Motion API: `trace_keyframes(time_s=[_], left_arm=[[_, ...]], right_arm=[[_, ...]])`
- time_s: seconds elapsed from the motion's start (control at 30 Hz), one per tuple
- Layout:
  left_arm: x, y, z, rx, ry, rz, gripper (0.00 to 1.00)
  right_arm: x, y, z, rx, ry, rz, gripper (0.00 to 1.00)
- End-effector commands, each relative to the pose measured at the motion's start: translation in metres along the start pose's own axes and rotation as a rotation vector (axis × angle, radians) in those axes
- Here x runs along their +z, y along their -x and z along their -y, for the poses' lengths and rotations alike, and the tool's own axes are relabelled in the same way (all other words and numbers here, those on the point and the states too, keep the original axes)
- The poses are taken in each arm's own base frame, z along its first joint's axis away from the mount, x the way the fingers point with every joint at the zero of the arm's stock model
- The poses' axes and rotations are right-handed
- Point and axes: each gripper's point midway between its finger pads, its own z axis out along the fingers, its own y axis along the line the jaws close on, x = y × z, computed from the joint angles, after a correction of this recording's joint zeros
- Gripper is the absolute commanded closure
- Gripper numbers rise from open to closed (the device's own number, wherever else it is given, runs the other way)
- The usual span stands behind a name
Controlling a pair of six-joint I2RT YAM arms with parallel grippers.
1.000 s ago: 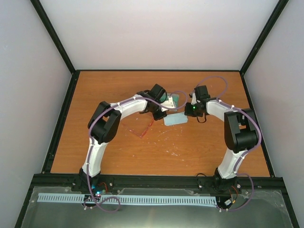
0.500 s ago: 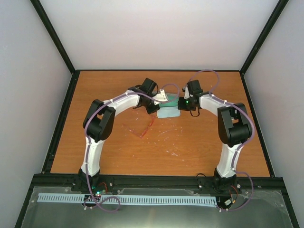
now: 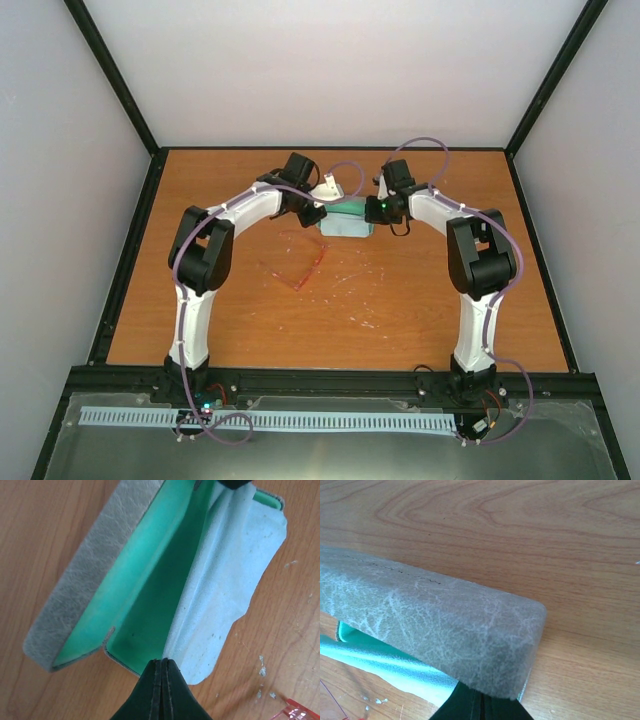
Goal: Organize the sunglasses
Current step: Place the glasses cleaning cloth in the sunglasses case.
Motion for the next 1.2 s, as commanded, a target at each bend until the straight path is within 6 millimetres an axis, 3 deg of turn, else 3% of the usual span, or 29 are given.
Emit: trace_keyframes(time_s=[0.0, 0.4, 1.17], left_arm=[[-0.012, 0.018, -0.021, 0.024, 0.038, 0.057, 1.0], [-0.001, 0.012, -0.021, 0.028, 0.023, 0.043, 1.0], [0.013, 0.01, -0.03, 0.04, 0.048, 0.051, 1.0]], right_arm=[[-0.001, 0.006, 0.007, 0.01, -0.053, 0.012, 0.97], [-0.002, 0.018, 0.009, 0.01, -0.067, 0.06, 0.97], [0.011, 0.022, 0.008, 0.005, -0.064, 0.049, 0.97]])
